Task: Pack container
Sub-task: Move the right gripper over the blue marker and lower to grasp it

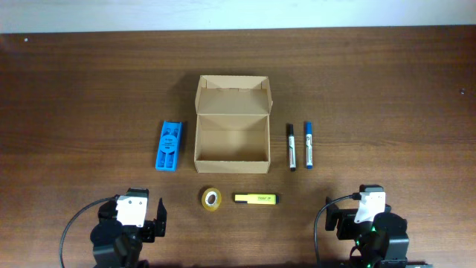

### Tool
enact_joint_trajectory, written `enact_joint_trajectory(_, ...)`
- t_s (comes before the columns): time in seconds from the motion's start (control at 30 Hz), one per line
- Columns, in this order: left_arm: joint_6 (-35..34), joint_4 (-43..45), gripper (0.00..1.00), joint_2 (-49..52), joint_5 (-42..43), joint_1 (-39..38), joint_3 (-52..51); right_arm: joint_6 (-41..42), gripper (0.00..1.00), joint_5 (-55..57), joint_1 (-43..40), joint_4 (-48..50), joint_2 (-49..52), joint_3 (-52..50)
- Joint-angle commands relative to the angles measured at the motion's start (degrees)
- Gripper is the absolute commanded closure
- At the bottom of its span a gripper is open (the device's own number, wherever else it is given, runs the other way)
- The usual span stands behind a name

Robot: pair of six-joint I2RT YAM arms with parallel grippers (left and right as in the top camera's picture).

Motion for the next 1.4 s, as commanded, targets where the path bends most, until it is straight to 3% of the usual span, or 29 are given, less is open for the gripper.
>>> enact_joint_trajectory(0.0, 1.1, 0.0, 0.00, -0.6, -0.4, 0.3, -0.4, -0.4, 0.01, -0.8, -0.5, 0.5, -0.5, -0.5)
enact_joint_trajectory(0.37, 1.1, 0.0, 0.00, -0.6, -0.4, 0.3, -0.4, -0.4, 0.01, -0.8, -0.5, 0.7, -0.5, -0.5)
enact_joint_trajectory(0.5, 1.1, 0.0, 0.00, -0.6, -0.4, 0.3, -0.4, -0.5, 0.01, -0.8, -0.5, 6.6, 2.3, 2.8)
enact_joint_trajectory(0.6, 1.1, 0.0, 0.00, -0.6, -0.4, 0.3, -0.4, -1.1, 0.01, -0.7, -0.5, 10.2, 11.3, 12.1)
enact_joint_trajectory(0.93, 1.1, 0.0, 0.01, -0.6, -0.4, 0.3, -0.4, 3.1, 0.01, -5.1, -0.5, 5.8, 48.3, 45.2)
enact_joint_trajectory(1.17, 1.1, 0.0, 0.00, -0.6, -0.4, 0.3, -0.4, 13.6, 0.01, -0.2, 0.6, -0.9, 69.2, 57.8)
enact_joint_trajectory(1.37, 1.1, 0.0, 0.00, -0.6, -0.4, 0.3, -0.4, 16.5, 0.01, 4.4, 5.0, -2.9, 81.0, 62.5)
